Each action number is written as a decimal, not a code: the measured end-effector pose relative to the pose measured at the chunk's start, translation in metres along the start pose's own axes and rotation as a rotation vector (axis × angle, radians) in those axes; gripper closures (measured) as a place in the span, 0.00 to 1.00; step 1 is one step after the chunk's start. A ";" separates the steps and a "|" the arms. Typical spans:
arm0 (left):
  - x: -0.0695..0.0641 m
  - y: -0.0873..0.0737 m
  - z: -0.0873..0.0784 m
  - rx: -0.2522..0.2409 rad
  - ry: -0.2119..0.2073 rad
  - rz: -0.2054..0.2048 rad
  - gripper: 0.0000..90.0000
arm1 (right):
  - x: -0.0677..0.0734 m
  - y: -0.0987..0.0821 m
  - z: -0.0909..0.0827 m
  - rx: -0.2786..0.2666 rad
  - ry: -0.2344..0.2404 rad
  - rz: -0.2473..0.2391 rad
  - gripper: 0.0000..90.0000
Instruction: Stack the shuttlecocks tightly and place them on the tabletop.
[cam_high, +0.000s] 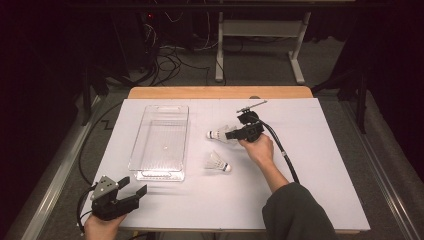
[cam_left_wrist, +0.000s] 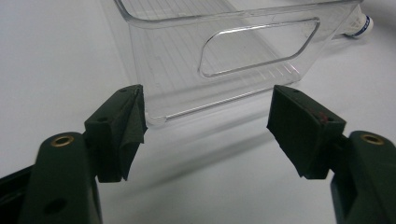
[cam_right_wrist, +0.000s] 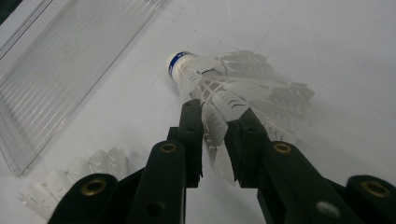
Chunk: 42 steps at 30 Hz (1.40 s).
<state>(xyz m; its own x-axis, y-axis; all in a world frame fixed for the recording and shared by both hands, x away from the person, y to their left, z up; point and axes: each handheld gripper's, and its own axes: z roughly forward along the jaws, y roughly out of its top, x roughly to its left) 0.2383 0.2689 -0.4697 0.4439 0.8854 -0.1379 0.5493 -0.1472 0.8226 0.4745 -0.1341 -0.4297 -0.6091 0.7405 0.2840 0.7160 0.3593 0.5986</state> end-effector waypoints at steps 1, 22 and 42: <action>0.000 0.000 0.000 0.001 -0.001 -0.002 0.32 | 0.000 0.000 0.000 0.002 -0.001 0.006 0.84; 0.000 0.000 0.000 0.002 0.000 -0.001 0.32 | -0.002 -0.001 -0.007 0.008 -0.027 0.003 0.80; 0.000 0.000 0.001 0.007 -0.002 -0.002 0.32 | -0.008 -0.007 -0.019 -0.009 -0.050 0.012 0.73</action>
<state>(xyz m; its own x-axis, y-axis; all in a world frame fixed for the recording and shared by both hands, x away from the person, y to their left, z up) 0.2393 0.2684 -0.4703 0.4441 0.8849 -0.1402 0.5547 -0.1487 0.8187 0.4677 -0.1537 -0.4219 -0.5828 0.7721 0.2533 0.7196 0.3455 0.6023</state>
